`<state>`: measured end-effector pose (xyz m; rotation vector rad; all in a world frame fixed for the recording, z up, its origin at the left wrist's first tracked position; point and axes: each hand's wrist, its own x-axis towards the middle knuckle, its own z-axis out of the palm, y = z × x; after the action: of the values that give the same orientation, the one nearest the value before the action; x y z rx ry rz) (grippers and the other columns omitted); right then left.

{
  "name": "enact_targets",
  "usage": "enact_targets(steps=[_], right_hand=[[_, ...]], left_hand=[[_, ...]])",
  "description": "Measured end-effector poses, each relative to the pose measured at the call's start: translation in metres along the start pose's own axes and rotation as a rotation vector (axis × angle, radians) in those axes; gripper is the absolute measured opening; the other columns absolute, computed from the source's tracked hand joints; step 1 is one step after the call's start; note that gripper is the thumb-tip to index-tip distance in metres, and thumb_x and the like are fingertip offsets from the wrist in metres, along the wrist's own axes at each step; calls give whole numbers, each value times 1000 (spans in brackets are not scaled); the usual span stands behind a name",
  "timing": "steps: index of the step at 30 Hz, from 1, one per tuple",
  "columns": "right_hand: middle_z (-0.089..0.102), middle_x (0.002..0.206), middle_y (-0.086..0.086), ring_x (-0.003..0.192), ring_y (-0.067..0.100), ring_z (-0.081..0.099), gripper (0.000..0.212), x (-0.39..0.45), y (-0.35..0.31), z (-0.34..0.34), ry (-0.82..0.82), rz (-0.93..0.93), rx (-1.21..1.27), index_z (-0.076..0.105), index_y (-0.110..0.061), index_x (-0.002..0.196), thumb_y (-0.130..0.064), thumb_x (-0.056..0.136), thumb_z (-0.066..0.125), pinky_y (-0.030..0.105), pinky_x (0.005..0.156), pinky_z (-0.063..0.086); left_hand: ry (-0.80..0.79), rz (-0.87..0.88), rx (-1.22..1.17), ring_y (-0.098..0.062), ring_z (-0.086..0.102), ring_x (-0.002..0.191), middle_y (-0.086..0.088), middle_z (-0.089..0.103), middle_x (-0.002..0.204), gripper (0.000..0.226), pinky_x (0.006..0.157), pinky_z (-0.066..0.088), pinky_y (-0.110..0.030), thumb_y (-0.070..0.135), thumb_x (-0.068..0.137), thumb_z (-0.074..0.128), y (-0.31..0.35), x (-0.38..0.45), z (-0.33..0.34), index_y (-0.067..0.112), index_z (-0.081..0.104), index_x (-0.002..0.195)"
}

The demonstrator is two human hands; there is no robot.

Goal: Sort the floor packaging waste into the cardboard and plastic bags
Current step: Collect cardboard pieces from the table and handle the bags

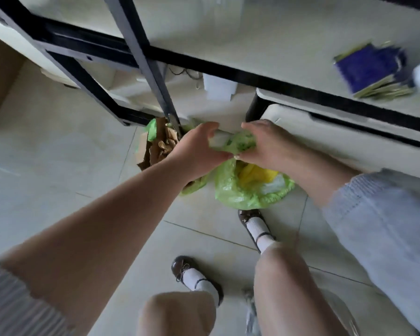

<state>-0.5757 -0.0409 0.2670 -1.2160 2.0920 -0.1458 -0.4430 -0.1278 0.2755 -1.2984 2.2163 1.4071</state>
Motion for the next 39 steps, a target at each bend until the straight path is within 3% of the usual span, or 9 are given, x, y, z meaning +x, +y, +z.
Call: enact_targets(steps=[6, 11, 16, 24, 28, 32, 36, 39], right_hand=[[42, 141, 12, 130, 27, 42, 67, -90, 0, -93, 81, 87, 76, 41, -14, 137, -37, 80, 68, 35, 103, 38], [43, 140, 10, 129, 27, 42, 68, -149, 21, -141, 124, 173, 94, 40, -14, 136, -40, 80, 67, 37, 102, 40], [44, 140, 11, 129, 26, 41, 70, -189, 68, -168, 185, 293, 174, 41, -11, 136, -37, 78, 69, 35, 103, 39], [58, 123, 8, 114, 26, 55, 59, -253, 186, -197, 291, 497, 352, 53, -15, 122, -41, 73, 72, 40, 92, 48], [46, 139, 10, 129, 25, 43, 72, -296, 255, -216, 318, 593, 426, 40, -13, 137, -40, 77, 69, 39, 104, 40], [43, 141, 10, 131, 23, 40, 72, -335, 327, -231, 340, 680, 502, 36, -12, 140, -36, 81, 68, 32, 105, 36], [34, 148, 8, 135, 22, 35, 77, -362, 390, -245, 367, 749, 549, 29, -15, 145, -39, 81, 67, 32, 107, 34], [35, 147, 7, 135, 20, 35, 76, -381, 433, -256, 445, 784, 560, 30, -17, 144, -39, 81, 66, 31, 107, 33]], left_hand=[[-72, 96, 97, -18, 46, 128, -1, 46, 142, 73, 99, 37, -26, 27, 77, 73, 103, -52, -30, 26, 37, 140], [-132, 177, 128, -21, 47, 126, -3, 46, 141, 73, 104, 41, -37, 23, 76, 74, 181, -80, -29, 24, 39, 140], [-235, 266, 162, -18, 51, 121, -2, 48, 138, 70, 96, 44, -28, 22, 76, 75, 243, -81, 3, 23, 42, 138], [-460, 373, 261, -18, 46, 126, -3, 47, 139, 69, 104, 38, -30, 21, 78, 73, 350, -70, 110, 19, 40, 138], [-549, 391, 306, -17, 46, 127, -1, 47, 139, 70, 105, 38, -31, 22, 77, 75, 413, -68, 179, 19, 40, 138], [-594, 403, 339, -14, 47, 124, 2, 48, 138, 68, 97, 38, -23, 25, 77, 75, 471, -63, 240, 24, 42, 137], [-638, 378, 308, -12, 46, 125, 1, 46, 140, 68, 98, 38, -26, 24, 77, 74, 521, -54, 294, 25, 41, 137], [-675, 392, 281, -10, 45, 123, 1, 45, 140, 67, 91, 36, -23, 20, 79, 73, 556, -49, 334, 24, 41, 137]])
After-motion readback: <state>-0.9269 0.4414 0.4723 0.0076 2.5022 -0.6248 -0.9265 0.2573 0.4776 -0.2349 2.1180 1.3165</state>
